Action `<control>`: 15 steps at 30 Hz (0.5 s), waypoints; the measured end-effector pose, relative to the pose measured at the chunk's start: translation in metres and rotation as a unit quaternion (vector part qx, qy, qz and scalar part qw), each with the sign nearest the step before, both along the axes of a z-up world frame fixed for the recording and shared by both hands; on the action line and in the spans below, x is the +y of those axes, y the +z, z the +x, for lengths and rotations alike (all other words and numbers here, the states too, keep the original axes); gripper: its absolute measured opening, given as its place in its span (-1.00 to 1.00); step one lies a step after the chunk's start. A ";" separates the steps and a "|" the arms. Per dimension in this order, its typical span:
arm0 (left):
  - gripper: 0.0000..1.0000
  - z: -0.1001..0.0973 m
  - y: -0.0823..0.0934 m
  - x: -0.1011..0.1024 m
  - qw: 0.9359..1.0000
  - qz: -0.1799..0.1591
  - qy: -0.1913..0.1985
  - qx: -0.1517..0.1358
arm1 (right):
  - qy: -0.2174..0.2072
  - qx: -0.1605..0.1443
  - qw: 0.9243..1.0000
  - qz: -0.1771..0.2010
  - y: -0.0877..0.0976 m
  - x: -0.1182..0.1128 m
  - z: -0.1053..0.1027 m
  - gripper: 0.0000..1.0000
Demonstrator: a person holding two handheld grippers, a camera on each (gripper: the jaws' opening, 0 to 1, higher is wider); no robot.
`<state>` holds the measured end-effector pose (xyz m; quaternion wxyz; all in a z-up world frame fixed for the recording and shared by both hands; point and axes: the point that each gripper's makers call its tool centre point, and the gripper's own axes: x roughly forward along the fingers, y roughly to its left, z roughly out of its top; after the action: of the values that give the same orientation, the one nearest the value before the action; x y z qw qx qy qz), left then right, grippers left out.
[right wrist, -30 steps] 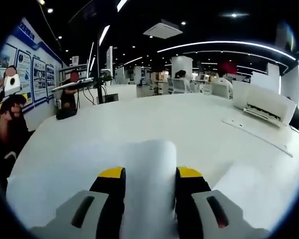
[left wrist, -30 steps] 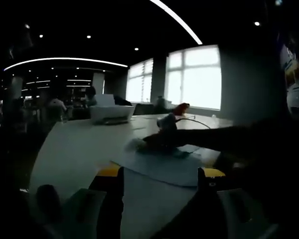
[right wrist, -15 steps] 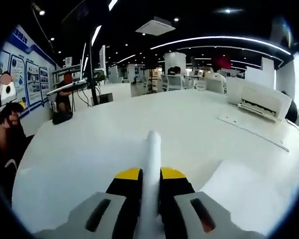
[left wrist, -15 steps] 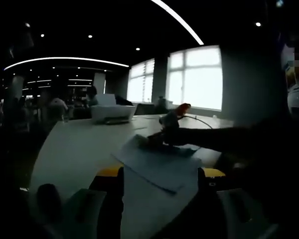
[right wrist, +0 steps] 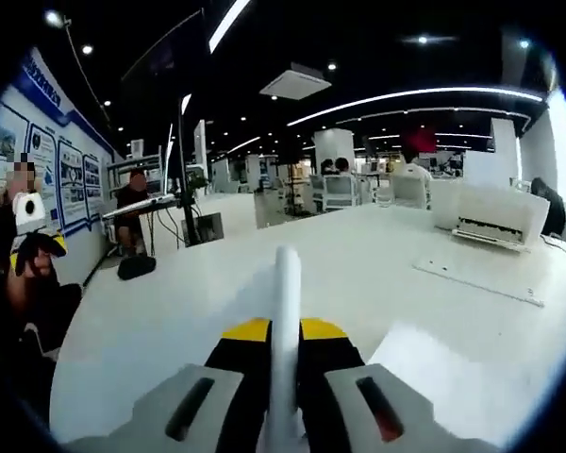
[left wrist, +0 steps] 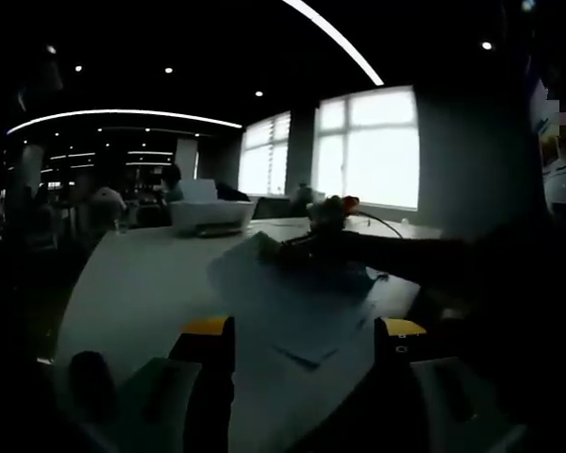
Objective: Organize the stack of printing papers by aligning and flattening the scattered papers on the table
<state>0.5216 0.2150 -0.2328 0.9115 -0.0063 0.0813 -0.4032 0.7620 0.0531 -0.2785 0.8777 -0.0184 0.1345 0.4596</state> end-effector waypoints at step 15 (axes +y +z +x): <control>0.26 0.002 0.002 -0.007 1.000 -0.001 -0.004 -0.003 | -0.002 -0.055 0.997 0.046 0.060 -0.012 -0.010 -0.90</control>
<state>0.5238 0.2085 -0.2306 0.9101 -0.0061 0.0784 -0.4069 0.7524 0.0407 -0.2186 0.8849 -0.0031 0.0646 0.4614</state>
